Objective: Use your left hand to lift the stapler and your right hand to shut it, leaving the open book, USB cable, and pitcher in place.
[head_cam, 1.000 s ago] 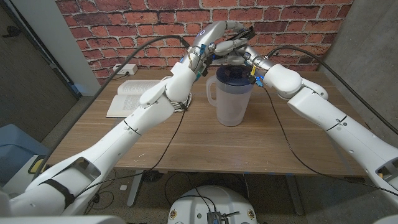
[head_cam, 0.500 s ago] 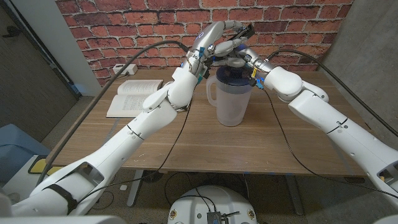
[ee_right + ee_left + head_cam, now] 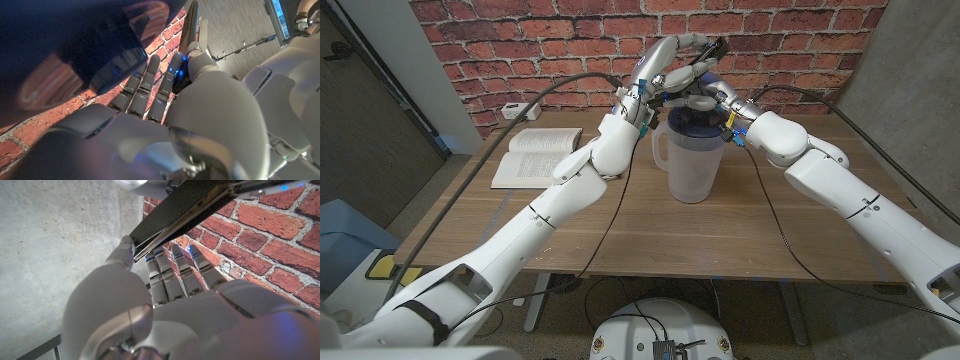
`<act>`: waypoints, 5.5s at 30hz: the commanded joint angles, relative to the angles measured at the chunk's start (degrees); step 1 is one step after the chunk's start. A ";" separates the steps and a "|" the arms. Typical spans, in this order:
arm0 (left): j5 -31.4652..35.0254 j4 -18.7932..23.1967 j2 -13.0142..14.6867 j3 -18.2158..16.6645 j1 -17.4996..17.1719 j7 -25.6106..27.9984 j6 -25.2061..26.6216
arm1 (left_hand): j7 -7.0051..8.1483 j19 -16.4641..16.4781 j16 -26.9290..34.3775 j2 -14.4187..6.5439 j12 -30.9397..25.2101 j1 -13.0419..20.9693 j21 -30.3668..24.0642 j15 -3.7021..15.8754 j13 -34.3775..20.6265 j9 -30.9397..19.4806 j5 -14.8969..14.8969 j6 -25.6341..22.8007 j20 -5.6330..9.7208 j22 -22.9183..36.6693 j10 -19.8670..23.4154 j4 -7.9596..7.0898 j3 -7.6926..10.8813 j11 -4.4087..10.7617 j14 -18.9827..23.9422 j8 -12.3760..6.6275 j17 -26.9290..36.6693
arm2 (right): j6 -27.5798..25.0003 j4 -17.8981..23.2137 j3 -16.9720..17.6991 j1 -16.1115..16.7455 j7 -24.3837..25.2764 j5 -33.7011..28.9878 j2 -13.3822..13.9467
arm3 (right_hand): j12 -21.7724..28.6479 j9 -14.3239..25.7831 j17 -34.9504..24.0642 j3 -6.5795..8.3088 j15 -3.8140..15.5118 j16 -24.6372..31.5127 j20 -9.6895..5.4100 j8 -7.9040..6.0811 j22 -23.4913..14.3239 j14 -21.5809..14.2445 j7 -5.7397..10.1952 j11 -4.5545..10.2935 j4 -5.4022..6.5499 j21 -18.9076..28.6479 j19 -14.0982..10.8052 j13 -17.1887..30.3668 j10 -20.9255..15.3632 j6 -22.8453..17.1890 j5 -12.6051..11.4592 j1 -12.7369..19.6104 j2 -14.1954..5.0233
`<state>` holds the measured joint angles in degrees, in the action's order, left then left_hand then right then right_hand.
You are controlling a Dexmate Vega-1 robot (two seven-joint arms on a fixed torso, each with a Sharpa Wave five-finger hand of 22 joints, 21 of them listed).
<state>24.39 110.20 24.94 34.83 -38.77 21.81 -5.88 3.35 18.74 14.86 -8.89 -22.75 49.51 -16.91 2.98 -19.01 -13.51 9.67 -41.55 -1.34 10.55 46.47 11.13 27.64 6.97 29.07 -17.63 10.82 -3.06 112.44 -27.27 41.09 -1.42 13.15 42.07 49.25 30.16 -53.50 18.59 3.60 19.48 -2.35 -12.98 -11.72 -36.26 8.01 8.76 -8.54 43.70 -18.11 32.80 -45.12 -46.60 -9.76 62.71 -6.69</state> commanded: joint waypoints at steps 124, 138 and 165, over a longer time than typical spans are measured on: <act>1.46 -0.08 -0.61 -3.86 -6.81 9.74 -2.78 | 2.99 0.50 2.27 -0.91 -0.17 6.92 0.68 9.34 -6.16 -2.65 0.84 -6.70 0.32 0.32 10.39 -1.86 0.67 5.35 2.20 -2.66 1.22 | 3.32 -1.62 6.34 4.26 4.47 9.46 0.76 | -0.33 0.89 -1.68 -0.30 10.15 -1.80 -3.62 0.45 0.43 -1.62 -2.62 -0.15 0.52 3.93 1.64 0.14 -0.90 -5.19 -0.26 3.16 -3.28; 1.16 0.47 -0.26 -5.01 -8.30 11.12 -2.51 | 3.66 0.24 2.31 -0.76 0.40 6.59 0.82 8.78 -6.57 -2.61 0.84 -6.70 -0.86 0.40 9.60 -2.23 -0.06 5.50 1.43 -2.54 1.63 | 3.01 -1.52 6.42 4.48 4.97 9.50 0.72 | -0.34 0.87 -1.89 -0.33 10.15 -1.94 -3.62 0.56 0.47 -1.80 -2.62 -0.16 0.55 4.35 1.79 0.25 -0.89 -5.19 -0.27 3.18 -3.30; 0.60 3.65 1.52 -7.24 -11.99 11.54 0.75 | 3.34 -0.08 2.38 -0.10 0.27 5.43 1.02 8.35 -7.42 -2.45 0.99 -7.56 -1.03 0.47 10.54 -2.69 -1.12 5.58 1.13 -2.66 1.94 | 3.01 -1.06 6.82 4.71 5.33 9.50 0.95 | -0.32 1.25 -2.00 -0.38 10.15 -2.41 -3.68 0.56 0.54 -1.82 -2.65 -0.11 0.59 5.05 2.08 0.50 -0.92 -4.96 -0.30 3.21 -3.35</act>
<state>25.29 112.58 25.91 28.48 -49.30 32.94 -6.40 2.15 18.62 17.18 -5.82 -22.41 52.59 -16.01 2.77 -26.19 -15.83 10.43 -43.45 -2.28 10.80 54.93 8.69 26.58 10.19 30.27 -19.96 12.67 0.13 111.29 -20.44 46.00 3.82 22.73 43.02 48.56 31.20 -55.33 18.01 3.69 17.34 -2.35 -11.94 -11.20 -37.77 8.89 8.38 -8.29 48.36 -16.06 32.86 -45.33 -47.91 -9.68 64.27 -8.03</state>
